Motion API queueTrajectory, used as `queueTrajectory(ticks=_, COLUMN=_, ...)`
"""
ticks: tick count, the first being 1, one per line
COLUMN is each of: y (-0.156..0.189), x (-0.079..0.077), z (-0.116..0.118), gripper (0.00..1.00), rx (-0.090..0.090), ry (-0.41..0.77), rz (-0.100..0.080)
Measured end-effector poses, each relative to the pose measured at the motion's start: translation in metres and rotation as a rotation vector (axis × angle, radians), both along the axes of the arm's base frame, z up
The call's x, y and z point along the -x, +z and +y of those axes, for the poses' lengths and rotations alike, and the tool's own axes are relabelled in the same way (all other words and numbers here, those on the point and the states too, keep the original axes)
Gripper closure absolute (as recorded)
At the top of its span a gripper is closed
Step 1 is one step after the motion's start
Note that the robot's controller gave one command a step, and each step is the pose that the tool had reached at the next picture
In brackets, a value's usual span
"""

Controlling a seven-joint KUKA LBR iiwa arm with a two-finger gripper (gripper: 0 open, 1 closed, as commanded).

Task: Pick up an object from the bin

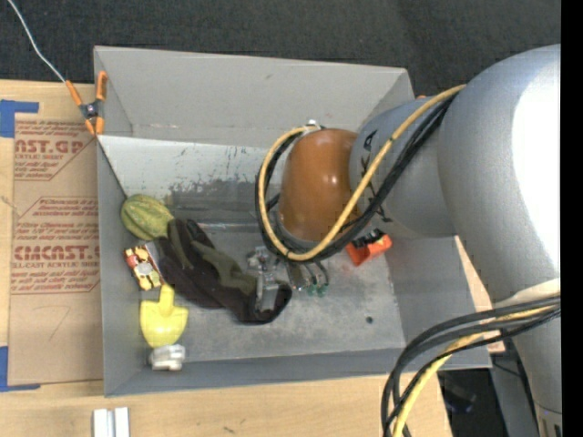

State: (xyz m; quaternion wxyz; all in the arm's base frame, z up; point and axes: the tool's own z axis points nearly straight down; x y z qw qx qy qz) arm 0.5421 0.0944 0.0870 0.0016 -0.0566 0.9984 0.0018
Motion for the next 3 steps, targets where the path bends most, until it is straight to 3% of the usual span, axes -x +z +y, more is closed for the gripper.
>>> queueTrajectory(ticks=3, y=0.019, x=0.001, z=0.000, gripper=1.00, rx=0.001, ry=0.000, rz=0.004)
